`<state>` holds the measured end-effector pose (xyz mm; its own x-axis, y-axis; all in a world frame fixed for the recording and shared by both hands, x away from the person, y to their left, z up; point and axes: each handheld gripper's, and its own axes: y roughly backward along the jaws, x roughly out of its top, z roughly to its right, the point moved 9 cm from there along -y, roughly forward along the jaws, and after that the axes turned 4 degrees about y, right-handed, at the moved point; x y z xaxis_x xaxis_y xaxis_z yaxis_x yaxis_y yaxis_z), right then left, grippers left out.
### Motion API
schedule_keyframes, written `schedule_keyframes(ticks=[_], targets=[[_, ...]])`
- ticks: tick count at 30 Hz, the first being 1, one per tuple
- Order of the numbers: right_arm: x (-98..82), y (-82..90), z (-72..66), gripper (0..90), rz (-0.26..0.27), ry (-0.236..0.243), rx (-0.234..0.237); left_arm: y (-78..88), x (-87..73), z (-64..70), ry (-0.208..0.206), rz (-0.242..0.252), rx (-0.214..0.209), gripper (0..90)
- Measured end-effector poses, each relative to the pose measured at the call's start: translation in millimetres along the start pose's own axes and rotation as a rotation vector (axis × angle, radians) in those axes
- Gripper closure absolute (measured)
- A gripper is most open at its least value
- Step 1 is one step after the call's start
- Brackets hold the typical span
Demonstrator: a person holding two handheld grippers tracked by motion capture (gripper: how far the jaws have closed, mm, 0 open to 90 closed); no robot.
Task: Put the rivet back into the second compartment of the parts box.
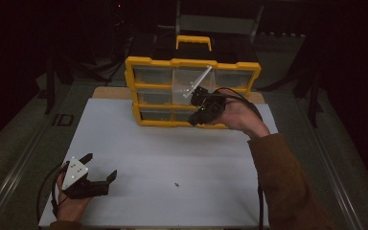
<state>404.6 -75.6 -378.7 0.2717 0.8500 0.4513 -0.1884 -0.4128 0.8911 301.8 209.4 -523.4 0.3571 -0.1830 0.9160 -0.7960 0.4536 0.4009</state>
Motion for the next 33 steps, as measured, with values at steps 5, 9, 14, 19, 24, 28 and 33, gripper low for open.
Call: schedule_keyframes(ticks=[5, 9, 14, 19, 24, 28, 33], targets=[[2.3, 3.8, 1.8, 82.5, 0.003, -0.005, -0.001, 0.3, 0.3, 0.1, -0.001, 0.002, -0.001, 0.0], [3.8, 5.4, 3.3, 82.5, 0.007, -0.005, -0.001, 0.2, 0.4, 0.0, 0.0, 0.004, 0.0, 0.0], [6.3, 9.7, 6.0, 82.5, 0.008, -0.01, -0.005, 0.2, 0.4, 0.0, 0.0, 0.003, 0.0, 0.0], [9.3, 13.7, 8.0, 82.5, 0.013, -0.01, -0.007, 0.3, 0.4, 0.0, 0.0, 0.004, -0.001, 0.0], [11.7, 16.0, 10.0, 82.5, 0.014, -0.008, -0.009, 0.2, 0.4, 0.0, 0.001, 0.005, -0.002, 0.0], [13.6, 17.9, 11.4, 82.5, 0.015, -0.007, -0.01, 0.1, 0.4, 0.1, 0.001, 0.004, -0.002, 0.0], [16.5, 21.3, 13.6, 82.5, 0.016, -0.009, -0.01, 0.0, 0.4, 0.1, 0.002, 0.005, -0.002, 0.0]])
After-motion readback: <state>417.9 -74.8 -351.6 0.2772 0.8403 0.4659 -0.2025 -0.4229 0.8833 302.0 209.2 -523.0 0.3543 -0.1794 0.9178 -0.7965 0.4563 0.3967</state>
